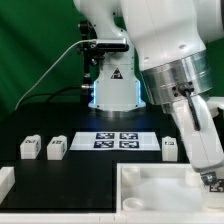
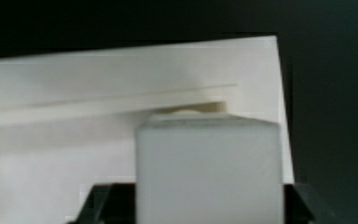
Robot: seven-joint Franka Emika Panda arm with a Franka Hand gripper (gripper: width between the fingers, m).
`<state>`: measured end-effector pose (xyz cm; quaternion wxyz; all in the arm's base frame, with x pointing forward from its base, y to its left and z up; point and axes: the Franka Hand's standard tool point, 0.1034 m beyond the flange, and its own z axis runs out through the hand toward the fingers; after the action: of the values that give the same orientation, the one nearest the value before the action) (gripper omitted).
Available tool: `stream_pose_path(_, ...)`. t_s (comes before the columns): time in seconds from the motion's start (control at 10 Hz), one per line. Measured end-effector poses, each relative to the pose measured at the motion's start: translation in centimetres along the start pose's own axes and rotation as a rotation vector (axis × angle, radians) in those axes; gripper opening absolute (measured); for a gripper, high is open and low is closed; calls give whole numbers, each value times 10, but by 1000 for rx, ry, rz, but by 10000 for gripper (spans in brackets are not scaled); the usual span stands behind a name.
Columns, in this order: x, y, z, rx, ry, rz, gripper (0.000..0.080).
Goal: Assemble one leg
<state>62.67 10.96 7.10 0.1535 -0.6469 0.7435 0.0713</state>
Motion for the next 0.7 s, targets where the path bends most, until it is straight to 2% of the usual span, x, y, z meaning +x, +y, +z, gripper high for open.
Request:
stream_pose_path(0.2,0,0,0,-1,0,-57,295)
stream_pose_path(0.3,-1,1,1,-3,1,-66,470)
stream_pose_path(0.4,-4,6,2,-44,2,-248,587)
stream_pose_path(0.5,-10,11,2,-123,-6,-499,587)
stream_pose_path(0.6,-16,10,2,-204,-26,-726,637)
stream_pose_path(0.7,-14,-1,3,-155,-14,-768,646)
